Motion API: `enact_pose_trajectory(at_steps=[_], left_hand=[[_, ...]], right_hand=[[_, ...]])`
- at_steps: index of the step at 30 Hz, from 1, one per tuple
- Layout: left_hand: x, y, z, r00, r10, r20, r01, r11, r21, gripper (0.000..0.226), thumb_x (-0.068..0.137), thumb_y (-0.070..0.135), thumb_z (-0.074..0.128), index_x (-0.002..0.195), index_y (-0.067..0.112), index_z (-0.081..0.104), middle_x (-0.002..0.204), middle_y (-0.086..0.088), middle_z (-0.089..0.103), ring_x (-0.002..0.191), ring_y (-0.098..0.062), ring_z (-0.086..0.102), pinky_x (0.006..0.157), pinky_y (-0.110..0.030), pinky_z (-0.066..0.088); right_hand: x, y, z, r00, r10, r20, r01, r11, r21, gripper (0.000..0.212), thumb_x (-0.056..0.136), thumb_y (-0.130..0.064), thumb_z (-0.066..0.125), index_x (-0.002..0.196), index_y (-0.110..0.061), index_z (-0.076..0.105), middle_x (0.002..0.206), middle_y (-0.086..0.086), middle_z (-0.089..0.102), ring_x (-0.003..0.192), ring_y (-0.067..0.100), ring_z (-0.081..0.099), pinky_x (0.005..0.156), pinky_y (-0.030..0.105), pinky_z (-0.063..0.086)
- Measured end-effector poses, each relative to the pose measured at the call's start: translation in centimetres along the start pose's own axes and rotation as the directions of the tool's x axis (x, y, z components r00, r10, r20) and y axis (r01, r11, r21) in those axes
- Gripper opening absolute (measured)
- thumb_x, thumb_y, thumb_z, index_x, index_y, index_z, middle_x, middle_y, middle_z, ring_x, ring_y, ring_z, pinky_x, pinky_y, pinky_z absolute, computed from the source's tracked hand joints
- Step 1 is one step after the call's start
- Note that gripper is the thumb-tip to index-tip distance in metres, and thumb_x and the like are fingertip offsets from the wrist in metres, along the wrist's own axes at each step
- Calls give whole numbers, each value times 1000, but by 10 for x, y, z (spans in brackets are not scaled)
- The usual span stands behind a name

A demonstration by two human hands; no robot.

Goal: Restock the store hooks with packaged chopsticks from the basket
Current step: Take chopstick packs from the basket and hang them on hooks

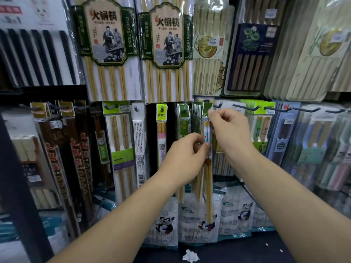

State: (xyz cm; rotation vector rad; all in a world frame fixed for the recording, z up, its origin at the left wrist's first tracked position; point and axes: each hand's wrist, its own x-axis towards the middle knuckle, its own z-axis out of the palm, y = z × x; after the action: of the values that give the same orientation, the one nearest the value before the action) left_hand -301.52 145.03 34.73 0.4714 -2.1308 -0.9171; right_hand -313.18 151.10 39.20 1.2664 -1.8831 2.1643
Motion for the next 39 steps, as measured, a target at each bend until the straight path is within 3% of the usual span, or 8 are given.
enact_pose_trajectory(at_steps=[6, 14, 22, 25, 29, 32, 34, 39], left_hand=[[-1, -5, 3, 1000, -9, 0, 9, 1000, 17, 13, 103, 40, 55, 96, 31, 61, 76, 0, 70, 70, -20, 68, 70, -52, 59], [-4, -9, 4, 1000, 18, -12, -19, 999, -28, 14, 103, 40, 54, 96, 31, 62, 77, -1, 68, 73, -25, 67, 67, -54, 60], [-5, -10, 6, 999, -35, -2, 35, 997, -74, 18, 105, 40, 51, 90, 35, 59, 78, -7, 66, 76, -32, 66, 68, -57, 60], [-4, -11, 8, 998, -58, 3, 58, 996, -71, 18, 105, 38, 50, 90, 33, 58, 74, -3, 65, 77, -34, 66, 69, -57, 60], [-2, -13, 11, 997, -68, -30, 68, 998, 18, 16, 105, 37, 51, 93, 28, 57, 76, 0, 67, 72, -24, 68, 71, -52, 61], [1, -14, 12, 996, -37, -87, 51, 986, 157, 15, 104, 41, 53, 102, 26, 53, 78, 4, 67, 72, -15, 66, 70, -47, 59], [2, -15, 15, 995, -14, -102, 41, 963, 267, 21, 105, 41, 50, 113, 22, 50, 81, 0, 68, 73, -20, 66, 67, -46, 57], [-1, -16, 36, 994, -47, -101, 81, 922, 378, 39, 106, 20, 48, 141, 11, 33, 91, -9, 65, 73, -31, 62, 57, -41, 47]], right_hand=[[3, 4, 0, 1000, -21, 5, 21, 999, -39, 38, 97, -27, 63, 62, -17, 57, 49, -14, 45, 49, 3, 43, 52, 10, 40], [4, 5, -1, 1000, -20, 0, 20, 999, -27, 36, 98, -31, 62, 76, -3, 61, 61, -1, 49, 56, 8, 44, 58, 23, 44], [5, 3, 0, 1000, -1, 14, 2, 998, -67, 37, 99, -27, 56, 64, -18, 52, 51, -11, 40, 51, 7, 38, 66, 31, 49], [7, 5, 1, 999, -36, -8, 35, 994, -104, 36, 98, -25, 57, 63, -17, 52, 47, -13, 40, 50, 4, 39, 63, 19, 47], [8, 14, 2, 999, -50, 14, 52, 987, -150, 28, 96, -24, 62, 72, -9, 63, 49, -15, 48, 50, 0, 43, 61, 18, 42], [7, 22, 1, 997, -71, 33, 75, 981, -181, 21, 96, -31, 65, 78, -20, 66, 55, -21, 56, 55, -4, 50, 58, 15, 42], [8, 24, 2, 994, -104, 34, 109, 973, -205, 20, 96, -32, 65, 78, -24, 65, 59, -19, 58, 57, -5, 52, 54, 10, 40], [17, 33, 9, 992, -119, 32, 123, 957, -264, 20, 99, -33, 62, 81, -23, 62, 72, -8, 60, 64, 1, 51, 58, 18, 39]])
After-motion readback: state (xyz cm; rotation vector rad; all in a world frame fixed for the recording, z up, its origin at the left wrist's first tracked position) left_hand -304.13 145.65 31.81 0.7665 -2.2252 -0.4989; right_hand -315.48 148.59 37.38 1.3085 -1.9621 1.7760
